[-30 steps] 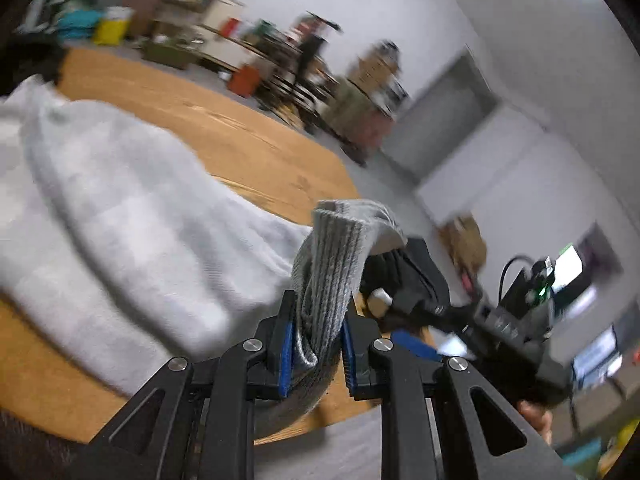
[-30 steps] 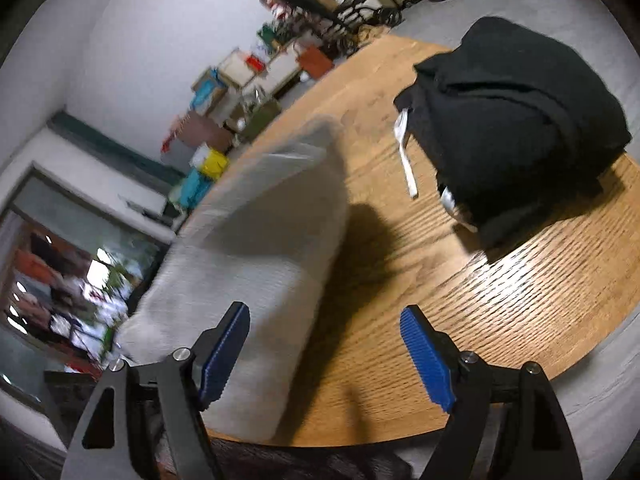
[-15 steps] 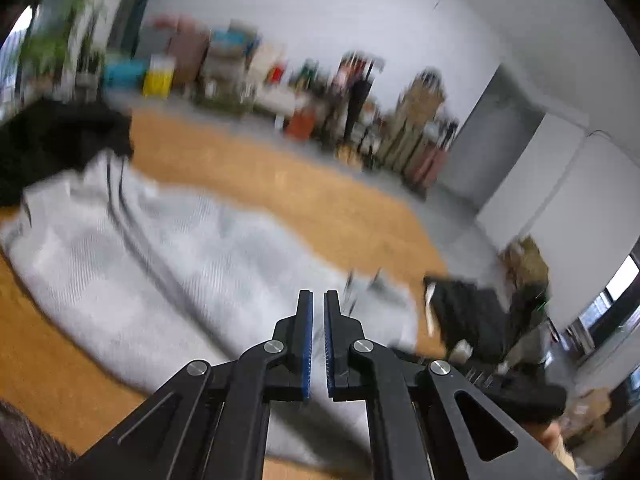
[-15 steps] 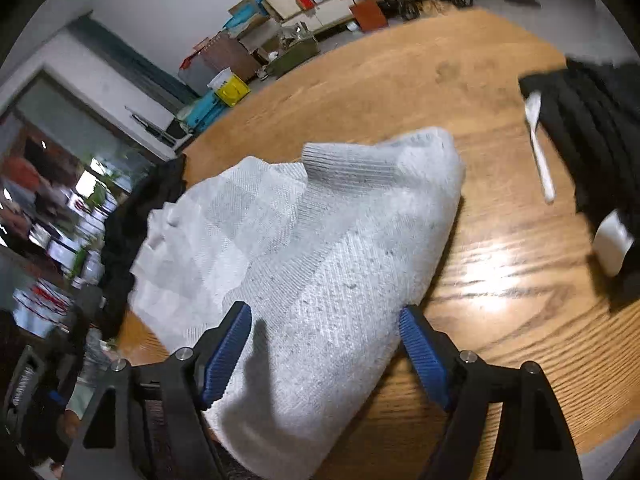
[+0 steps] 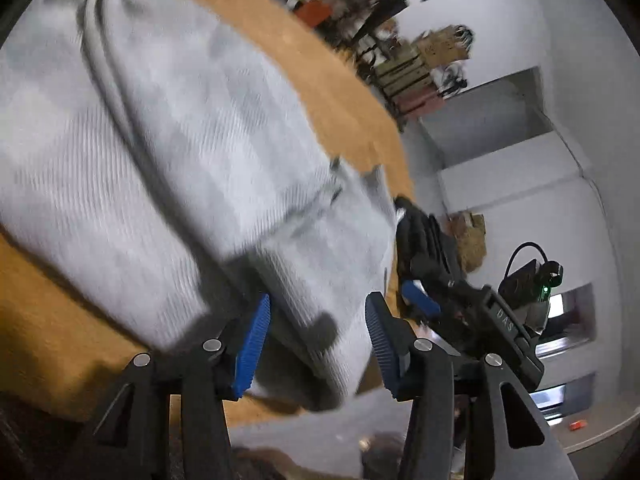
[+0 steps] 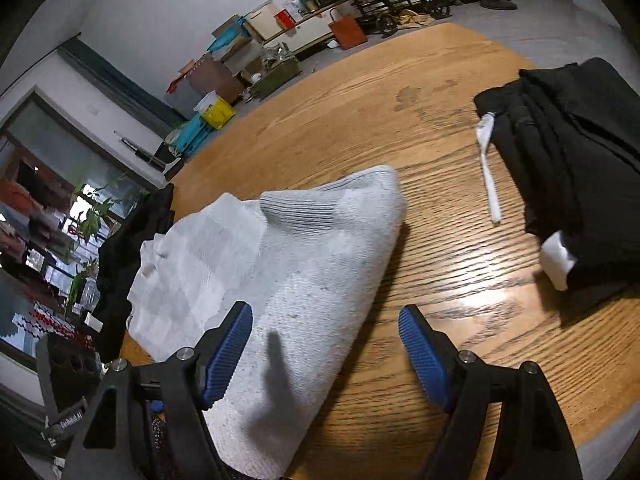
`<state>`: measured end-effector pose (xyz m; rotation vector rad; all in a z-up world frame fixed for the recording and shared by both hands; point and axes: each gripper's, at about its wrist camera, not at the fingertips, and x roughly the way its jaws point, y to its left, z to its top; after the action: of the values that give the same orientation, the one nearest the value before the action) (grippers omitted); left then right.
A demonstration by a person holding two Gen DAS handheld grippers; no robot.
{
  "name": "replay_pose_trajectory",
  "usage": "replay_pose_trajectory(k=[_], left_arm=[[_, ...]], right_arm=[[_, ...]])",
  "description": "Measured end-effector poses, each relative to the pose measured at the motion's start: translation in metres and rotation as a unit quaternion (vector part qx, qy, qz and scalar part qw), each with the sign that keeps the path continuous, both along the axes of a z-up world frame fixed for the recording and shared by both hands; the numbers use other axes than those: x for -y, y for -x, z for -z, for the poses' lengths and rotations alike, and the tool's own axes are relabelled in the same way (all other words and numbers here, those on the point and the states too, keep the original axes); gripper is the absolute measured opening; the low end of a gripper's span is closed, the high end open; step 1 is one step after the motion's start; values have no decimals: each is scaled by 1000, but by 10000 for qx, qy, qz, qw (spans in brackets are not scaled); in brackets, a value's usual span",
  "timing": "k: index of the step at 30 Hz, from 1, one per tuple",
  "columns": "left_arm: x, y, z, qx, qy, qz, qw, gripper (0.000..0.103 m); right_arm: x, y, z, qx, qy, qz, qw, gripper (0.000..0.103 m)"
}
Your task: Fold clothes
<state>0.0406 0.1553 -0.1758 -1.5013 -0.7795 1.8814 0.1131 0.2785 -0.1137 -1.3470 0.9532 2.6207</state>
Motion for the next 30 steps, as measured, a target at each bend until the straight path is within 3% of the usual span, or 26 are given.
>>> replay_pose_trajectory(k=[5, 8, 12, 16, 21, 24, 30], left_arm=[[11, -7, 12, 788, -236, -490, 9954, 51], [8, -6, 8, 775, -100, -752, 9941, 51], [15, 4, -13, 494, -2, -726, 9961, 51], [21, 32, -30, 403, 316, -550, 9972, 51], [18, 58, -16, 680, 539, -378, 9955, 51], [9, 59, 2, 1012, 288, -100, 9944, 51], [-5, 45, 23, 1361, 199, 245, 9902, 51]], right_arm=[[5, -5, -1, 128, -426, 117, 9989, 80], [12, -4, -3, 178, -982, 134, 9949, 80], [12, 1, -16, 103, -1224, -96, 9924, 80], [10, 2, -20, 113, -1087, -265, 9937, 80], [36, -7, -22, -143, -405, -903, 9950, 76], [57, -12, -25, -172, -596, -1221, 9906, 76], [74, -14, -28, -113, -885, -1397, 9862, 76]])
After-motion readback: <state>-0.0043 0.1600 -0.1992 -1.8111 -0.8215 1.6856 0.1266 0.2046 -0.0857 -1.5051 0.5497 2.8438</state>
